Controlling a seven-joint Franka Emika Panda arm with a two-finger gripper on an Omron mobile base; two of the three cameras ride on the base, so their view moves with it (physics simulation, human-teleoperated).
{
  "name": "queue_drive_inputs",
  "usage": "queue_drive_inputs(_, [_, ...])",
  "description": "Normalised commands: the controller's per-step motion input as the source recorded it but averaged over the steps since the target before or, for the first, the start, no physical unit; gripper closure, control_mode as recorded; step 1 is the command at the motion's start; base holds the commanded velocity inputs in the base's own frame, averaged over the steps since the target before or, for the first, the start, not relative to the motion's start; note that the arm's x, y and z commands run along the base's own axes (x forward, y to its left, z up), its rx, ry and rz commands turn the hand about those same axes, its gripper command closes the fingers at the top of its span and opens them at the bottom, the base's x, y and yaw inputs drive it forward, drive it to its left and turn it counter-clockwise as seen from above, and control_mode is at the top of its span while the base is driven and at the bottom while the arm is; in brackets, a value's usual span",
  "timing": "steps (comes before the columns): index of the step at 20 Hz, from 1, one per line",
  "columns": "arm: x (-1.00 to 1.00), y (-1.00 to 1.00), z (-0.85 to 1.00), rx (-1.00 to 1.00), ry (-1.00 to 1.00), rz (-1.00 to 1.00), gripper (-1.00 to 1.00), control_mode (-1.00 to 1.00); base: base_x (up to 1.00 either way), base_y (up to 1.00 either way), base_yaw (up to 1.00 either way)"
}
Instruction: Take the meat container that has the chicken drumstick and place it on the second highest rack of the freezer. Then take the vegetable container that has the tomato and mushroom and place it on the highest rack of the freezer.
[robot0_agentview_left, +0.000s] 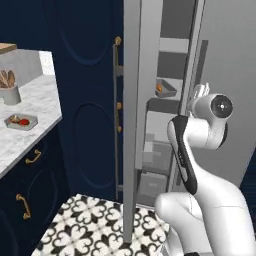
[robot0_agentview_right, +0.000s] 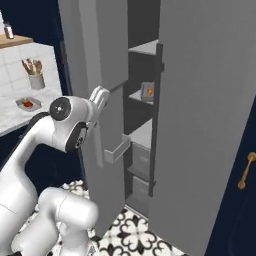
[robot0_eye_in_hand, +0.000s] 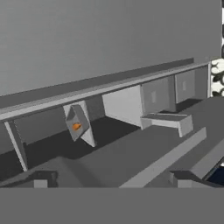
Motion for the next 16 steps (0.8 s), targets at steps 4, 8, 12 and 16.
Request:
queue_drive_inputs(4, [0.0,0.0,0.0,0.0,0.0,0.0,-1.0,1.0,-1.0,0.42,0.35])
queue_drive_inputs(8, [0.0,0.0,0.0,0.0,0.0,0.0,-1.0,1.0,-0.46,0.64,0.65])
queue_drive_inputs(12, [0.0,0.0,0.0,0.0,0.0,0.0,-1.0,1.0,0.04,0.59,0.79])
queue_drive_inputs(16, [0.0,0.0,0.0,0.0,0.0,0.0,-1.0,1.0,0.96,-0.08,0.4])
